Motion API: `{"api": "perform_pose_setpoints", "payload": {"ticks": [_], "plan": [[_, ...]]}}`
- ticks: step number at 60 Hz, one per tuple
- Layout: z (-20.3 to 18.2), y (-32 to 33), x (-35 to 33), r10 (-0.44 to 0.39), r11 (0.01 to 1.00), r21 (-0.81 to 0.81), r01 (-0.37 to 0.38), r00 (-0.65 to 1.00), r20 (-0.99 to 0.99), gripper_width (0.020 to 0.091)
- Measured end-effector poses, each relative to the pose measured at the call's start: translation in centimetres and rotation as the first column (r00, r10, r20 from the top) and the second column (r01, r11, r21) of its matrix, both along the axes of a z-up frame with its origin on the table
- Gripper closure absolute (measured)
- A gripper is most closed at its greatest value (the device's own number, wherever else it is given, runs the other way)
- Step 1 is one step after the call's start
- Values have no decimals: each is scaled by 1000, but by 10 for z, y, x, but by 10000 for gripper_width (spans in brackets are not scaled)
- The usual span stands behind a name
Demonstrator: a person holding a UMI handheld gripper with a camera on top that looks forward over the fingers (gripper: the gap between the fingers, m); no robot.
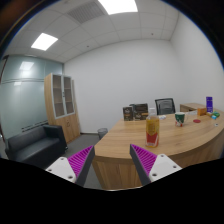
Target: Pour water
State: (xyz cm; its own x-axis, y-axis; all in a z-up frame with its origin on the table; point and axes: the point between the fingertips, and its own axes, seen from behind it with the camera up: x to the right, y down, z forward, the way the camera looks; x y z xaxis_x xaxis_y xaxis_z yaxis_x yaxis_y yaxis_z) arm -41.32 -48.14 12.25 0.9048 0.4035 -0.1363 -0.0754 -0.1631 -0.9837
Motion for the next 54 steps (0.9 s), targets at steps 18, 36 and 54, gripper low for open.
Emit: {"api": "perform_pose_setpoints", "payload": {"ticks": [18,36,54], "plan": [[-11,47,57,-60,998,-6,61,998,29,321],[-23,178,119,-158,987,15,157,982,100,322],[-41,275,102,-122,992,-7,124,982,143,327]]}}
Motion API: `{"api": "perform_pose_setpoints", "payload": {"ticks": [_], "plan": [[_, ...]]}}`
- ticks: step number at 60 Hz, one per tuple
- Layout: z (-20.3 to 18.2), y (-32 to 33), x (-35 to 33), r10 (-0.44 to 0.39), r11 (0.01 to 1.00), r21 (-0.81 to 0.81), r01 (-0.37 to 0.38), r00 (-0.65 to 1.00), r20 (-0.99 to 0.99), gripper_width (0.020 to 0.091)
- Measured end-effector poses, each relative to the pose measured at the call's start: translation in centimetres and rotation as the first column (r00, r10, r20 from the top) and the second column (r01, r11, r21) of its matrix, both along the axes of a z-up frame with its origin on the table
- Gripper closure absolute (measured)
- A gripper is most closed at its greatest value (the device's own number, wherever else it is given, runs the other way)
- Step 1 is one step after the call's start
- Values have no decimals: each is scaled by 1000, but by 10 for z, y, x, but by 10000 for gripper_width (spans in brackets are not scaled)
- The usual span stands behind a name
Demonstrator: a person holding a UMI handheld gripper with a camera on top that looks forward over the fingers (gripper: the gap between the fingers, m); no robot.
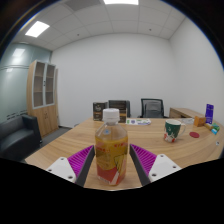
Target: Pour water
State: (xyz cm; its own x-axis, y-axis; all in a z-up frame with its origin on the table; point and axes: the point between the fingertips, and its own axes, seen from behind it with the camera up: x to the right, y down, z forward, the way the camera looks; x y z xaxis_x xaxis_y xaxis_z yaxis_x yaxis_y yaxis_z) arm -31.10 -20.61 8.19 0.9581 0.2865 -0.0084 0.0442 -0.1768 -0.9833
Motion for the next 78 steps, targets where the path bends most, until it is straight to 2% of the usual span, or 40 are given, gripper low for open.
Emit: {"api": "perform_pose_setpoints", "payload": {"ticks": [5,6,8,14,20,32,38,45,52,59,70,78], "plan": [[-7,18,-5,5,1000,-1,-5,1000,16,343],[-9,20,-5,5,1000,-3,-5,1000,19,361],[-12,23,-8,11,1000,-7,-11,1000,18,448],[-9,26,-3,16,1000,21,-17,1000,9,547],[-8,25,-9,51,997,49,-52,998,32,646],[-4,44,-1,90,995,49,-92,995,42,663],[23,76,15,105,994,35,-102,989,-100,663],[65,126,42,80,997,13,-81,924,-375,663],[103,173,65,49,995,-26,-94,709,-704,666],[121,204,84,-44,977,-102,-188,291,-956,664],[117,235,122,-193,966,-158,-207,-163,-968,663],[89,251,133,-291,951,-242,-193,-297,-909,653]]}}
